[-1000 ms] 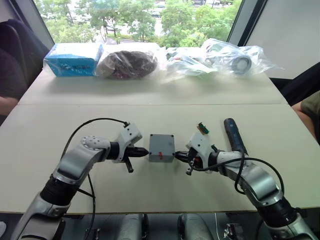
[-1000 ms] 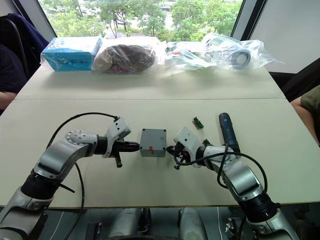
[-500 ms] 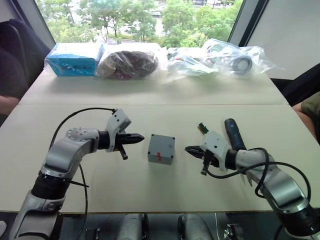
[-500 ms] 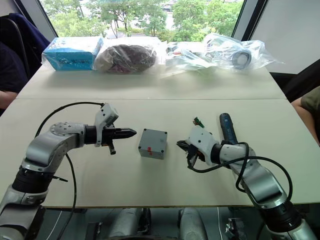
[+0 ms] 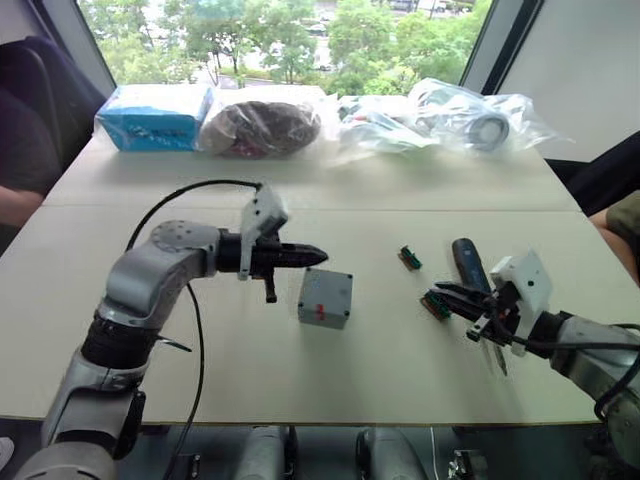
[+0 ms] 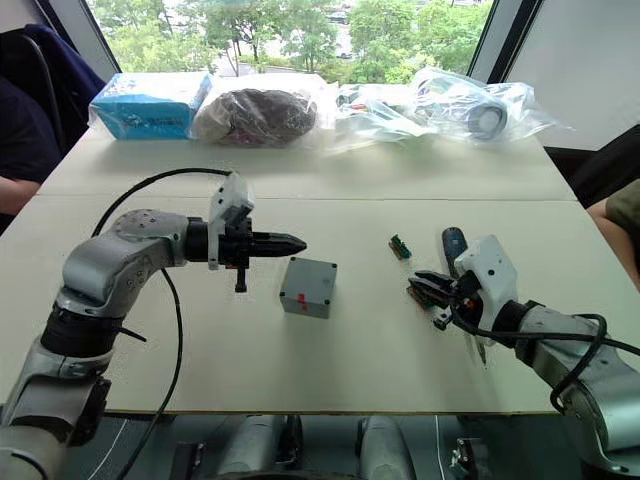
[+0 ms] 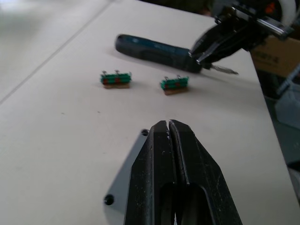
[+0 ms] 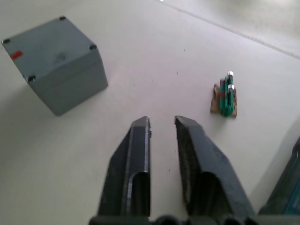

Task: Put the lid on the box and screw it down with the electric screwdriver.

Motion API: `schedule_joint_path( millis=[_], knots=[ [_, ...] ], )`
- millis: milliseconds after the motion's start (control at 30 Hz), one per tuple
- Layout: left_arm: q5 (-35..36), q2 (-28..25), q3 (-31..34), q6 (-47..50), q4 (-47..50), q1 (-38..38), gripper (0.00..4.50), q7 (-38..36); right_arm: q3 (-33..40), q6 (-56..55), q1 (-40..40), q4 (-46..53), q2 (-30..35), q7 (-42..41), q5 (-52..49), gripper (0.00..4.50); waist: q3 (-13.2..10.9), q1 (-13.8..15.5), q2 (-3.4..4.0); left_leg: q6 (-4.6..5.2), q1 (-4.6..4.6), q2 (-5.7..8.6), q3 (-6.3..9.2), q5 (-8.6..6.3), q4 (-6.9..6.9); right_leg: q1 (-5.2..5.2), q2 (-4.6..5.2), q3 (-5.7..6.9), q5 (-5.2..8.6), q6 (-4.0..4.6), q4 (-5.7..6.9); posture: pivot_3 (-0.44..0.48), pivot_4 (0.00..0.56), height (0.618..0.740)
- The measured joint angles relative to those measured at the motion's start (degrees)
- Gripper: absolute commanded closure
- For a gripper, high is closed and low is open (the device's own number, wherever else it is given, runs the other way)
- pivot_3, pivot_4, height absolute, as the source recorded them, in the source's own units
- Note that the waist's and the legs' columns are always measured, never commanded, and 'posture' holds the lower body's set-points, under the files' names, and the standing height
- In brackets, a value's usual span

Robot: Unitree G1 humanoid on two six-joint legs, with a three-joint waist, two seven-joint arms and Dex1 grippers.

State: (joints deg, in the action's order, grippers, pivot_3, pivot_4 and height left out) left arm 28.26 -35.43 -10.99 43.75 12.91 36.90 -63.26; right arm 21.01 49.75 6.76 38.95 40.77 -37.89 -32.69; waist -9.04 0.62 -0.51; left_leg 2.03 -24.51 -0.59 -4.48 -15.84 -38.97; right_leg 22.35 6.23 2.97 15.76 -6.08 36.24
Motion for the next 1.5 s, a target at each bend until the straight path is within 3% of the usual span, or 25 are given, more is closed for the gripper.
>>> schedule_joint_path(
  millis=[200, 233, 533, 767, 1500],
  knots=[
    [-0.5, -4.74, -1.76, -3.16, 3.73, -0.25, 4.5, -5.32, -0.9, 0.62, 2.38, 2.78, 0.78, 2.86, 0.47, 0.17, -0.02, 0.15, 0.03, 0.07, 0.0, -0.05, 0.0, -0.04, 0.0, 0.01, -0.03, -0.03, 0.02, 0.04, -0.02, 0.0, 0.15, 0.74],
    [-0.95, -5.17, -1.81, -3.46, 3.75, -0.42, 4.5, -5.33, -1.37, 0.97, 2.25, 3.2, 0.73, 3.73, 0.52, 0.02, -0.02, 0.17, 0.02, 0.07, 0.0, -0.05, 0.01, -0.04, -0.01, 0.01, -0.03, -0.03, 0.03, 0.05, -0.02, 0.0, 0.15, 0.74],
    [-3.35, -3.36, -3.96, -4.23, 4.09, 1.28, 4.5, -3.09, -4.94, 5.51, 1.24, 4.03, 0.99, 8.44, 1.1, 0.02, -0.03, 0.12, 0.01, 0.08, -0.01, -0.03, 0.01, -0.04, -0.02, 0.01, -0.06, -0.04, 0.02, 0.04, -0.03, 0.0, 0.15, 0.74],
    [-3.68, -3.33, -4.1, -4.65, 4.12, 1.08, 4.5, -3.21, -4.9, 5.29, 1.7, 1.27, 1.0, 10.03, 3.31, 2.52, -0.03, 0.15, 0.02, 0.08, -0.01, -0.08, 0.0, -0.04, -0.03, 0.01, -0.16, -0.07, 0.02, 0.02, -0.03, 0.0, 0.15, 0.74],
    [-4.07, -0.76, -4.09, -5.36, 4.33, -1.23, 4.5, 0.88, -6.0, 4.52, -1.83, -4.39, -1.06, 11.6, 4.45, 2.52, -0.03, 0.13, 0.02, 0.06, -0.01, -0.12, 0.01, -0.03, -0.03, 0.01, -0.25, -0.13, 0.01, 0.01, -0.02, 0.0, 0.15, 0.74]
  ],
)
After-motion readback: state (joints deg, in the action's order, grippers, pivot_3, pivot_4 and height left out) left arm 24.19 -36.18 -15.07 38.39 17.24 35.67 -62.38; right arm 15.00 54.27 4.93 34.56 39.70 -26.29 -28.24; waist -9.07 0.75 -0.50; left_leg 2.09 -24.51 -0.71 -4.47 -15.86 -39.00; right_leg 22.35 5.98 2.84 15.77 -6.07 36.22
